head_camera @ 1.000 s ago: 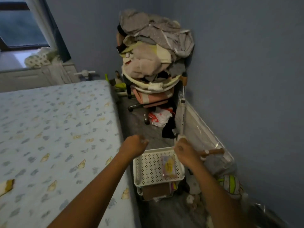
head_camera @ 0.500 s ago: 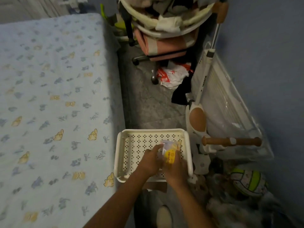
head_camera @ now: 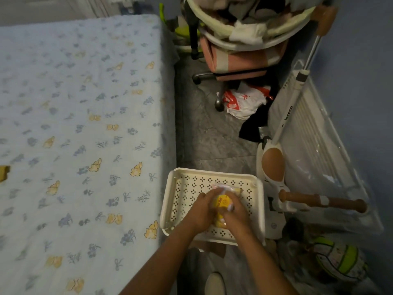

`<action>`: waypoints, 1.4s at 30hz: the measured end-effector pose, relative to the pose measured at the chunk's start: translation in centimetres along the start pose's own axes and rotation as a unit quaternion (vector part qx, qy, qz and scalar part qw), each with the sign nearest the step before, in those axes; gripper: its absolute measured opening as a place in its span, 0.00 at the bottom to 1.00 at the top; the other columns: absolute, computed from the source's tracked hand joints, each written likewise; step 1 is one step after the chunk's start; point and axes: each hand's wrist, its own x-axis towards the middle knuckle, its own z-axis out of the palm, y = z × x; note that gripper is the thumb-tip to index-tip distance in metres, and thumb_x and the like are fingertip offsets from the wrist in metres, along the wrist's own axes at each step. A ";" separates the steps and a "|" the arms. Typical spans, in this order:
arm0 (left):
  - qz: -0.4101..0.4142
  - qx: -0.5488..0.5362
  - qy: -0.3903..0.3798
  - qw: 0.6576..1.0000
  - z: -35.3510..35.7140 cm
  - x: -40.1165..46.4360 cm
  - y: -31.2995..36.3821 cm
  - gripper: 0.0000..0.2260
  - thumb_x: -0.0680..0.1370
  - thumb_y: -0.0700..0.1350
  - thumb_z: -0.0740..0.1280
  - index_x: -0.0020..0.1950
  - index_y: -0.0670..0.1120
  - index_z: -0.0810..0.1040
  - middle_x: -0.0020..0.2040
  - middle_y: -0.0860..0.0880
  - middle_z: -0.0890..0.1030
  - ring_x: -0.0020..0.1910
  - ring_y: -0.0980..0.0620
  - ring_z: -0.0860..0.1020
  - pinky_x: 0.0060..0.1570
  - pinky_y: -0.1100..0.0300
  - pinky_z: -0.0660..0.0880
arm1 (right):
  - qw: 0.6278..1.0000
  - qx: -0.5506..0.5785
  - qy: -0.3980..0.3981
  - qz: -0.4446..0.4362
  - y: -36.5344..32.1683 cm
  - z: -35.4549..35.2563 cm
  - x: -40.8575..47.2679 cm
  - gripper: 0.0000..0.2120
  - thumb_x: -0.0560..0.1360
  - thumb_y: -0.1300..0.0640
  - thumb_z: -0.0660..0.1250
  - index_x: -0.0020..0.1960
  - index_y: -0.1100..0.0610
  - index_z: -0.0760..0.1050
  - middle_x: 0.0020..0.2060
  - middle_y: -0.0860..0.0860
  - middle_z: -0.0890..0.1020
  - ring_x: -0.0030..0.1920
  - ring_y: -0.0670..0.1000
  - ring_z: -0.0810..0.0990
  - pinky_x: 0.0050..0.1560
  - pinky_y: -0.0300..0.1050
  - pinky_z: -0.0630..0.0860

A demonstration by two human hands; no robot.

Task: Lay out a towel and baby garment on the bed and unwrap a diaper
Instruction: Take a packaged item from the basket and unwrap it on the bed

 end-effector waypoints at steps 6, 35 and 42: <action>0.019 -0.027 0.115 0.993 -6.6 -4.6 0.8 0.23 0.80 0.42 0.62 0.74 0.57 0.64 0.60 0.47 0.70 0.57 0.48 0.73 0.55 0.52 0.80 | 0.991 0.035 -0.065 -0.112 -6.2 1.9 -2.3 0.27 0.73 0.66 0.67 0.63 0.39 0.72 0.61 0.46 0.77 0.58 0.49 0.77 0.58 0.50 0.78; -0.079 -0.145 0.445 0.880 -31.2 -62.8 -37.3 0.11 0.75 0.45 0.67 0.54 0.57 0.78 0.52 0.50 0.79 0.50 0.57 0.77 0.49 0.63 0.76 | 0.918 -0.061 -0.317 -0.230 -8.9 55.6 -49.1 0.26 0.71 0.65 0.69 0.64 0.43 0.74 0.54 0.47 0.78 0.51 0.42 0.78 0.40 0.35 0.78; -0.070 -0.179 0.437 0.879 -35.2 -64.1 -43.5 0.07 0.74 0.39 0.68 0.49 0.47 0.83 0.47 0.47 0.84 0.46 0.53 0.82 0.46 0.60 0.77 | 0.935 -0.010 -0.310 -0.174 -8.0 62.9 -50.5 0.22 0.74 0.62 0.69 0.65 0.47 0.74 0.59 0.53 0.78 0.58 0.54 0.79 0.56 0.59 0.80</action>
